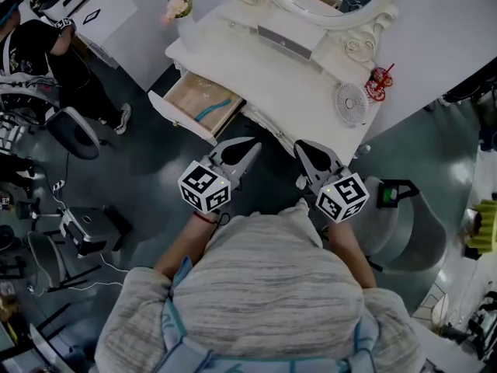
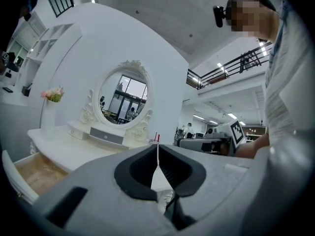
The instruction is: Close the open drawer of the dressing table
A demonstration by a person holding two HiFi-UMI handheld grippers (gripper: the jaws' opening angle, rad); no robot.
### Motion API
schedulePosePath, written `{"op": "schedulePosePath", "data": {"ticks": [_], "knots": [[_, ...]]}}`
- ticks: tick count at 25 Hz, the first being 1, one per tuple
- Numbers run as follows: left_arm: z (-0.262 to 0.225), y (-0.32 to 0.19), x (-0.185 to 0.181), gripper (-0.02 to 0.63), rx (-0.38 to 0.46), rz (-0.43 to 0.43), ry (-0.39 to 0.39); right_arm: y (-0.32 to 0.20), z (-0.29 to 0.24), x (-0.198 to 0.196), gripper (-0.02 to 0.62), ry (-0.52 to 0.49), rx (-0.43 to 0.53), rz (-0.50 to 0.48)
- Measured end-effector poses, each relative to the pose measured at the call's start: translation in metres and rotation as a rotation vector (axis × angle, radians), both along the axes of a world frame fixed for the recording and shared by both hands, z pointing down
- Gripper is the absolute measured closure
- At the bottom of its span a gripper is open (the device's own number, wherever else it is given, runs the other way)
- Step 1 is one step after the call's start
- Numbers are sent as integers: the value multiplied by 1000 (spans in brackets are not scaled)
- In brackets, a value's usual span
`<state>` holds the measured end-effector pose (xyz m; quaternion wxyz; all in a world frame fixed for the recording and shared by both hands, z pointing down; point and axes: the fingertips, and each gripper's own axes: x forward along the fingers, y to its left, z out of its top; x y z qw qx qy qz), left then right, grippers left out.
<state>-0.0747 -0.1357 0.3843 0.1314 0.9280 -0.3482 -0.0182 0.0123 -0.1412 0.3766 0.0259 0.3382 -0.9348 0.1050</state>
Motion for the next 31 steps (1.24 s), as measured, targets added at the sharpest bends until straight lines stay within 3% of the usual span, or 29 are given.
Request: {"op": "schedulePosePath", "data": {"ticks": [9, 31], "knots": [[-13, 7, -1, 588, 12, 13, 50, 8, -8, -1, 586, 36, 23, 1], [-18, 6, 0, 588, 25, 34, 77, 8, -13, 0, 588, 32, 33, 20]]}}
